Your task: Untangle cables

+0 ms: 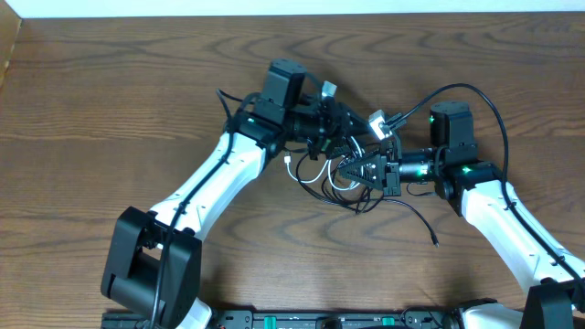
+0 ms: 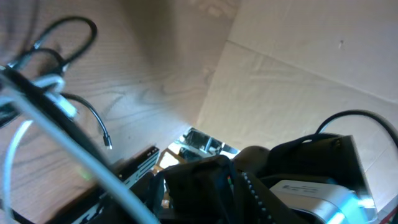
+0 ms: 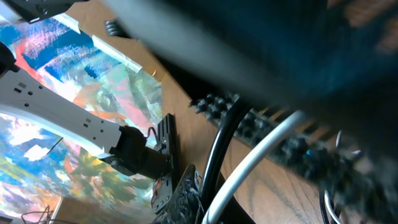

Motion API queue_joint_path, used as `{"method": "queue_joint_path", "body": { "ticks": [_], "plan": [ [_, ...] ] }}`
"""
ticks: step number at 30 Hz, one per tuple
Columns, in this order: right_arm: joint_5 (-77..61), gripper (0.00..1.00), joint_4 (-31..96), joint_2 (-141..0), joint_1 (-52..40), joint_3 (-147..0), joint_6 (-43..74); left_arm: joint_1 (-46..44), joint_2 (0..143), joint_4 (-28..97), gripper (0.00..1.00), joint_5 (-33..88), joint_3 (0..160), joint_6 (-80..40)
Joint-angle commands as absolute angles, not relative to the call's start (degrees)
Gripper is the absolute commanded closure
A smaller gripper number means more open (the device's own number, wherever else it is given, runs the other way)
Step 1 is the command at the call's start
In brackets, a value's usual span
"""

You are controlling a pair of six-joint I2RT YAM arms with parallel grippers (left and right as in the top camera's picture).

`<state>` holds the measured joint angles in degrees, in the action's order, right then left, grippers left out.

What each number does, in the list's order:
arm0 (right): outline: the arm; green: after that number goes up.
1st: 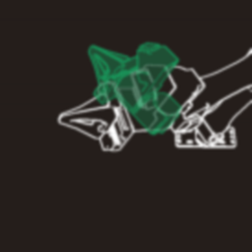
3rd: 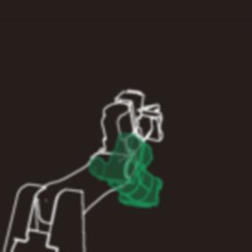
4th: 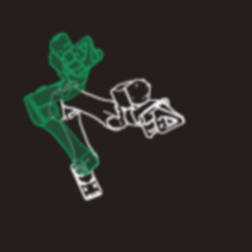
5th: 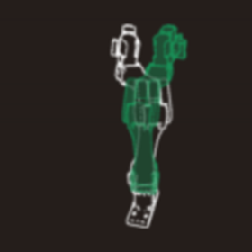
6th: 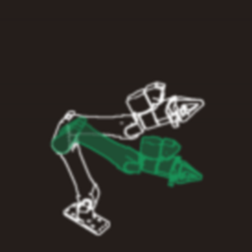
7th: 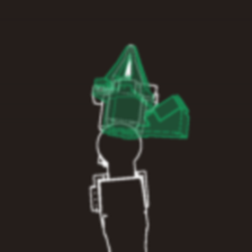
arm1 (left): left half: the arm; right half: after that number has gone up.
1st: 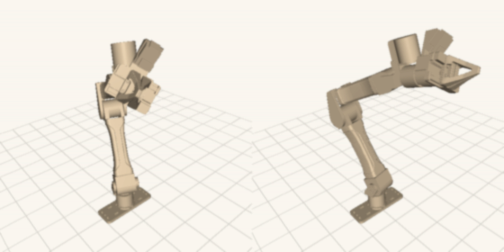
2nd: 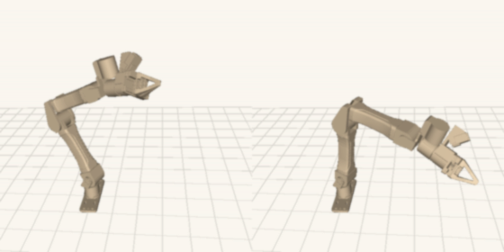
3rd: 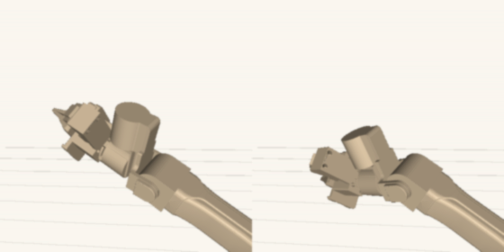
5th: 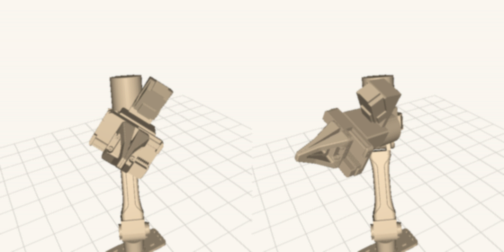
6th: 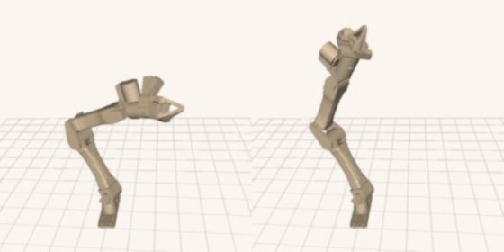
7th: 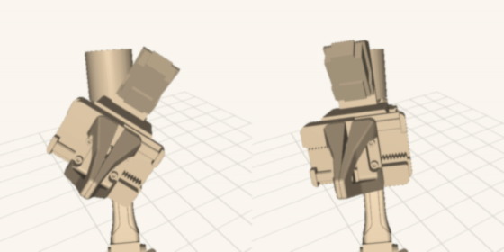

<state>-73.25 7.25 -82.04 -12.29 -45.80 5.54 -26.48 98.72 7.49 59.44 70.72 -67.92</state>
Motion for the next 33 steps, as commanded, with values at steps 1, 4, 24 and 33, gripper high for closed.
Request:
{"method": "queue_joint_path", "body": {
  "ticks": [1, 4, 24, 33],
  "plan": [
    [-74.1, 0.99, 7.3, -82.1, -12.8, -46.3, 4.6, -26.3, 99.2, 7.6, 0.75, 57.4, 71.1, -68.2],
    [-74.1, 0.99, 7.7, -82.1, -12.8, -46.3, 4.6, -25.3, 99.2, 7.6, 0.92, 55.8, 71.1, -67.3],
    [-17.8, 0.01, 25.3, -82.1, -12.7, -46.3, 13.8, -20.2, 99.2, 5.0, 0.92, 81.0, 71.1, -27.5],
    [-14.0, 0.23, 24.4, -82.1, -12.7, -46.3, 22.1, -20.3, 99.2, 8.1, 0.93, 72.7, 71.1, -19.5]
  ]
}}
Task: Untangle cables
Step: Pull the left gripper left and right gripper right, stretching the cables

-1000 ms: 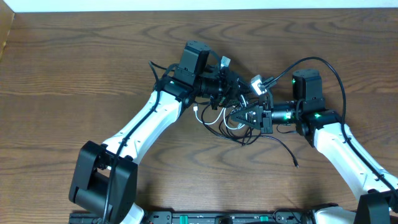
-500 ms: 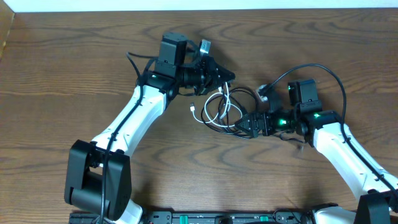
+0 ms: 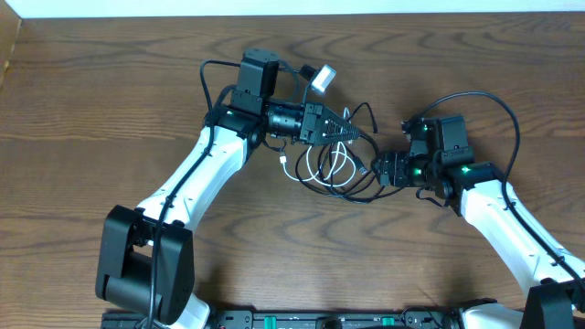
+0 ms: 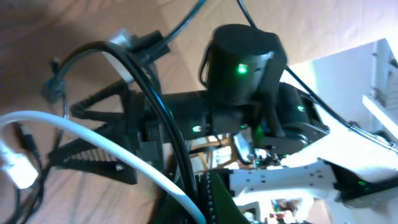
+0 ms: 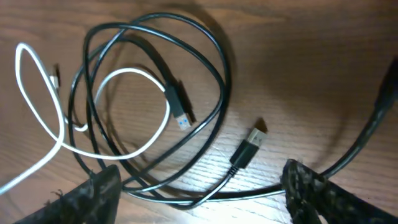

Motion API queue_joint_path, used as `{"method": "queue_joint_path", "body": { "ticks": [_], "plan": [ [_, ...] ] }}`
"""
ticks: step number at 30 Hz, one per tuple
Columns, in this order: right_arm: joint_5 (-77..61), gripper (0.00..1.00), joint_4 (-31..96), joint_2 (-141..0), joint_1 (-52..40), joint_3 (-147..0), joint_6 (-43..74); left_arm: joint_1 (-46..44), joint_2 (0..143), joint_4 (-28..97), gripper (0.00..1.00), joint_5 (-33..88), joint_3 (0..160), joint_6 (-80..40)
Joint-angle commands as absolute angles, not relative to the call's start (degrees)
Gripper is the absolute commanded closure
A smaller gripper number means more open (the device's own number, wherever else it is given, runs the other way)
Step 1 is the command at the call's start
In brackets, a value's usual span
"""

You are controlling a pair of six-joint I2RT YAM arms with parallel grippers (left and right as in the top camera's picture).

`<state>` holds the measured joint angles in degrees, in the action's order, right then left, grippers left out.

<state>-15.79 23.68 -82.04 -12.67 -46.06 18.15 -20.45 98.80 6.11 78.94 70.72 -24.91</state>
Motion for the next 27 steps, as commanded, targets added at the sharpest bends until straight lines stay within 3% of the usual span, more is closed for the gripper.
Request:
{"method": "queue_joint_path", "body": {
  "ticks": [1, 8, 13, 23, 27],
  "plan": [
    [-14.0, 0.24, 25.0, -82.1, -12.8, -46.3, 22.3, -20.2, 99.2, 9.7, 0.92, 68.2, 71.1, -18.8],
    [-13.4, 0.21, 29.0, -83.0, -12.8, -46.3, 22.2, -18.6, 98.3, 23.7, 0.93, 39.4, 71.4, -16.1],
    [-10.3, 0.27, 25.7, -87.2, -12.8, -46.3, 19.9, -13.5, 92.2, 33.0, 0.93, 25.6, 73.4, -13.7],
    [-9.1, 0.32, 26.0, -96.2, -12.8, -46.3, 19.9, 5.7, 79.1, 39.7, 0.93, 20.6, 73.5, -15.8],
    [-6.3, 0.42, 26.2, -96.8, -12.8, -46.3, 20.0, 13.4, 78.7, 41.8, 0.93, 16.9, 73.5, -22.9]
  ]
}}
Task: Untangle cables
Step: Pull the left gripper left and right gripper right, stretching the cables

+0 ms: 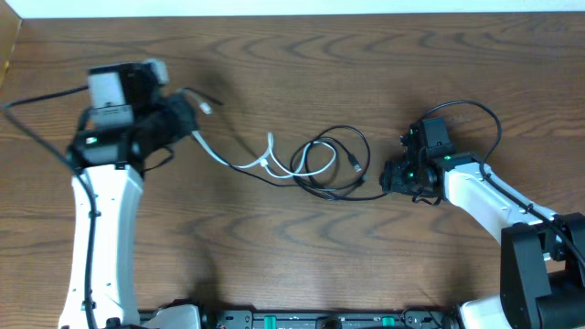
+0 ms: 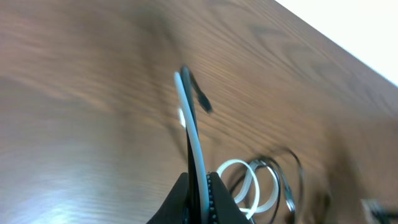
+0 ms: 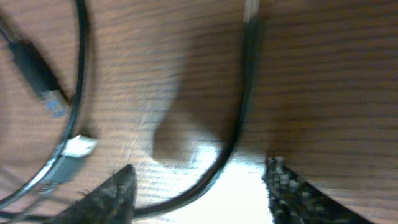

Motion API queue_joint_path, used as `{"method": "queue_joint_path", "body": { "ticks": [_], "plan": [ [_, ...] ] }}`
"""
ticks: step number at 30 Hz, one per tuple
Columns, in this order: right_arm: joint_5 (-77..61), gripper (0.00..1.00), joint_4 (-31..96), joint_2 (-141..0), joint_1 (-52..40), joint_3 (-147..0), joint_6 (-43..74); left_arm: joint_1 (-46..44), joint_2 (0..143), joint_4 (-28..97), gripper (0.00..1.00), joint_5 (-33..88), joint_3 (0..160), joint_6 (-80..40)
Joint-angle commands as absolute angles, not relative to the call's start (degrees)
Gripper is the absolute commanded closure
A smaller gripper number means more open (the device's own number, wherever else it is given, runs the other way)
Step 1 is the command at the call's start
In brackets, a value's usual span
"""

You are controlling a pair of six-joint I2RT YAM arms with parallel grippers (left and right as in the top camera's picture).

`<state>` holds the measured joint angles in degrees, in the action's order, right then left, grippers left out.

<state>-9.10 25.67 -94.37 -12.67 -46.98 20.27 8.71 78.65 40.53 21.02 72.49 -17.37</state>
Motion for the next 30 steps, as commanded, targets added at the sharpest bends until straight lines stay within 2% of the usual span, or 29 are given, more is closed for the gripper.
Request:
{"method": "queue_joint_path", "body": {
  "ticks": [1, 5, 10, 13, 19, 20, 28, 30],
  "plan": [
    [-5.6, 0.44, 26.1, -96.8, -12.8, -46.3, 20.4, 14.2, 78.7, 42.1, 0.92, 16.9, 73.5, -24.1],
    [-1.4, 0.56, 24.7, -96.8, -12.8, -46.3, 23.8, 15.7, 78.8, 43.5, 0.92, 17.3, 73.4, -25.8],
    [-3.4, 0.64, 21.2, -96.8, -12.8, -46.3, 24.4, 15.3, 78.8, 46.8, 0.92, 17.3, 73.3, -25.8],
    [-6.3, 0.77, 21.1, -96.8, -12.9, -46.3, 24.4, 15.2, 79.0, 48.9, 0.92, 17.3, 73.3, -25.8],
    [-12.8, 0.81, 22.7, -96.8, -13.3, -46.1, 25.4, 15.0, 79.1, 50.5, 0.92, 17.3, 72.4, -25.6],
    [-12.5, 0.84, 23.0, -96.8, -13.7, -46.1, 26.0, 15.0, 79.1, 50.5, 0.92, 17.3, 72.4, -25.6],
    [-4.3, 0.99, 23.0, -96.8, -14.5, -46.0, 27.3, 15.0, 79.1, 50.5, 0.92, 17.2, 72.4, -25.1],
    [-0.1, 0.99, 23.3, -96.8, -14.5, -46.0, 27.9, 15.0, 79.1, 50.5, 0.92, 16.8, 72.4, -24.6]
  ]
}}
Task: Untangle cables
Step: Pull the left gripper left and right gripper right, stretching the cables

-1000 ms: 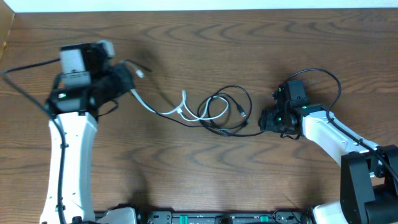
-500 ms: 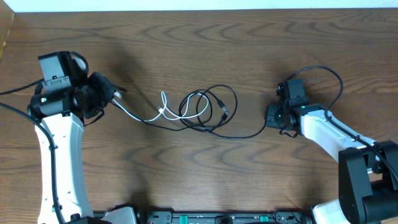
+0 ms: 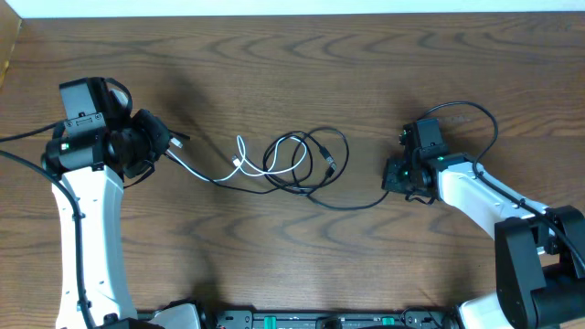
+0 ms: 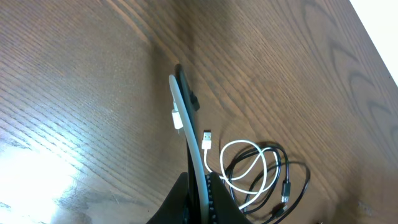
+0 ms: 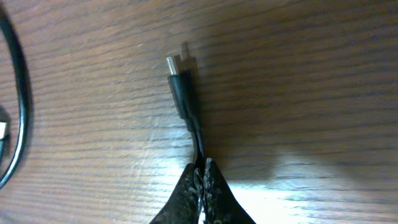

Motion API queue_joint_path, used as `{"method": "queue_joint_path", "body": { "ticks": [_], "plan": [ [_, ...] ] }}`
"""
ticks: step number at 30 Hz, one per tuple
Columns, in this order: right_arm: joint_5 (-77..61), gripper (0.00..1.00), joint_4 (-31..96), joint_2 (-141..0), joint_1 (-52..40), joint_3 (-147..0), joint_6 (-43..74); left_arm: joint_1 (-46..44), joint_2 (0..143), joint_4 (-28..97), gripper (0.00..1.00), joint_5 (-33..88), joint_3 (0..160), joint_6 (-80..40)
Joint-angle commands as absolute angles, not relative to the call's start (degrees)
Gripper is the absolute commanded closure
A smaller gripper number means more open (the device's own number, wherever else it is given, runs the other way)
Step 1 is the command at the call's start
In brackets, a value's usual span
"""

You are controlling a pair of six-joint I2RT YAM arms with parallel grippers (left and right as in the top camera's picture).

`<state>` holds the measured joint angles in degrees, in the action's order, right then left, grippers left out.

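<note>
A loose tangle of cables (image 3: 294, 163) lies mid-table: a white cable (image 3: 263, 160) looped through a black cable (image 3: 352, 203). At the far left my left gripper (image 3: 161, 143) is shut on the white cable (image 4: 186, 140) and a black strand beside it, their plug ends sticking out past the fingers. From there both strands run down to the coils (image 4: 261, 171). On the right, my right gripper (image 3: 395, 175) is low at the table. In the right wrist view this gripper (image 5: 202, 168) is shut on the black cable just behind its plug (image 5: 181, 81).
A cardboard box edge (image 3: 7, 50) shows at the far-left corner. The right arm's own black lead (image 3: 477, 117) loops above its wrist. An equipment rail (image 3: 320, 320) runs along the front edge.
My right gripper, open around the black cable's end before, is now shut on it. The left gripper has shifted a little left and nearer, and the coils have slid left with it.
Both grippers were close together in the tangle at the table's middle. Then the left held cables at upper middle while the right stood open over the coils. Later the left had carried its cables far left, stretching the tangle out; now both grippers hold cable ends.
</note>
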<state>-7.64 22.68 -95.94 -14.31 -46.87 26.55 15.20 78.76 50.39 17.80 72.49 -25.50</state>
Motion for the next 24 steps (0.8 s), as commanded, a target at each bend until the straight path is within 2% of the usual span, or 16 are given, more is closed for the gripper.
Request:
{"method": "queue_joint_path", "body": {
  "ticks": [1, 4, 8, 15, 19, 24],
  "plan": [
    [2.5, 0.99, 23.7, -96.8, -14.5, -46.0, 28.7, 15.0, 79.1, 50.5, 0.92, 16.8, 72.4, -23.6],
    [10.8, 0.99, 26.4, -96.8, -13.9, -46.0, 29.3, 15.0, 79.1, 50.5, 0.92, 14.6, 72.4, -22.3],
    [22.4, 0.99, 33.6, -96.8, -8.9, -46.0, 36.6, 15.0, 79.1, 50.6, 0.92, 2.0, 72.4, -22.1],
    [23.8, 0.99, 36.7, -96.8, 12.4, -46.0, 36.6, 15.2, 79.2, 51.0, 0.92, -19.8, 72.4, -24.4],
    [22.7, 0.99, 37.2, -96.8, 25.4, -46.0, 36.2, 16.7, 79.2, 51.0, 0.92, -22.5, 72.4, -28.9],
    [15.6, 0.99, 35.9, -96.8, 35.8, -46.0, 36.2, 17.3, 79.2, 51.4, 0.92, -19.0, 72.4, -31.4]
  ]
}}
